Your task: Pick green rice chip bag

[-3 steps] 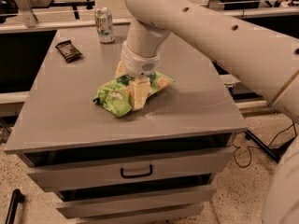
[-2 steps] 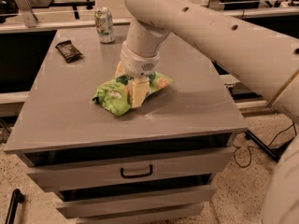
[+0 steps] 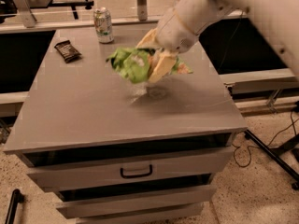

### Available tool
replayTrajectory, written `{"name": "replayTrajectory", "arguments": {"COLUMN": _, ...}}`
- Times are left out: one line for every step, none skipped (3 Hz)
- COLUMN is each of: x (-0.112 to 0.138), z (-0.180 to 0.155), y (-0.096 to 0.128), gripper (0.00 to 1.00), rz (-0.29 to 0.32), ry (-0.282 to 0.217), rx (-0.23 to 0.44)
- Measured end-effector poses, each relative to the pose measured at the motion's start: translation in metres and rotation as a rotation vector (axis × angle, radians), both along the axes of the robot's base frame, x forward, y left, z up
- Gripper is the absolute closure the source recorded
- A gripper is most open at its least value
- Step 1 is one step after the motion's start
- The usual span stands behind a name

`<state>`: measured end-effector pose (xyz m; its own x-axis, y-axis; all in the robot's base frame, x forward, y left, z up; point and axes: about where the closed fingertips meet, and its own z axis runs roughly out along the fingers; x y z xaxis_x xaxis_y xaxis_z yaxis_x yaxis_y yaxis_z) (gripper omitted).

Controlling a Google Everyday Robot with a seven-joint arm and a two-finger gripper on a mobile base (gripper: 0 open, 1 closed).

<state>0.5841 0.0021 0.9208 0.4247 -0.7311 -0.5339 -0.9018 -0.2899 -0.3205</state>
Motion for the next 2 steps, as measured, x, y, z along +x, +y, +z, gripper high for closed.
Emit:
{"name": "replayTrajectory", "arguments": {"x": -0.0014, "z": 0.0718, "y": -0.0258, "gripper": 1.0, "rz": -0.034, "ry": -0.049, "rx": 0.196}}
{"name": "replayTrajectory", "arguments": {"x": -0.0014, "z": 0.0718, "y": -0.0257, "gripper": 1.0, "rz": -0.034, "ry": -0.049, "rx": 0.196}}
